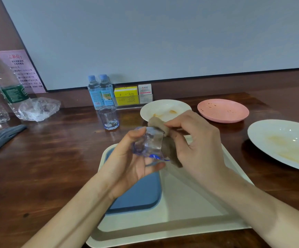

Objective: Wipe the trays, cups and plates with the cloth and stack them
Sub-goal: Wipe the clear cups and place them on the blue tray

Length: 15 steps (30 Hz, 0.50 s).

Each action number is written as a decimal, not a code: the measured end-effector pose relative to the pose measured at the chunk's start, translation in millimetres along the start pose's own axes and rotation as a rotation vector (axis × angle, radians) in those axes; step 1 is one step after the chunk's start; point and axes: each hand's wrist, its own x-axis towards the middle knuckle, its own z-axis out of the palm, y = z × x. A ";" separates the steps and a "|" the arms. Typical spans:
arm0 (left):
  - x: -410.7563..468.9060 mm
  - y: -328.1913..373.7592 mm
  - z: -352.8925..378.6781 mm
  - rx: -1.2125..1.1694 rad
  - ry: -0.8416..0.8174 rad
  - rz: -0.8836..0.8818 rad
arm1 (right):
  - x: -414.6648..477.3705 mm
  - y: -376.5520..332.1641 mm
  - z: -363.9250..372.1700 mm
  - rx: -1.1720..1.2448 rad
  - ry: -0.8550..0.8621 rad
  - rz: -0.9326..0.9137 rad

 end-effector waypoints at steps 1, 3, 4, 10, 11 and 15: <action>-0.9 -1.2 3.5 0.029 0.004 -0.016 | 0.9 -1.5 -0.6 -0.036 -0.012 -0.104; -4.1 -2.3 9.5 0.042 0.032 -0.034 | 0.9 -4.7 0.1 -0.087 -0.036 -0.227; -5.1 -2.3 11.6 0.048 0.056 -0.023 | 0.8 -4.0 0.6 -0.093 -0.038 -0.229; -4.8 -3.9 11.5 0.133 0.136 0.155 | 4.5 3.2 3.0 0.073 -0.107 0.268; -5.0 -3.2 10.4 0.148 0.121 0.174 | 4.6 4.4 2.7 0.117 -0.119 0.361; -2.2 -4.1 -0.3 0.254 0.054 0.123 | 2.3 7.7 -3.2 0.125 -0.106 0.348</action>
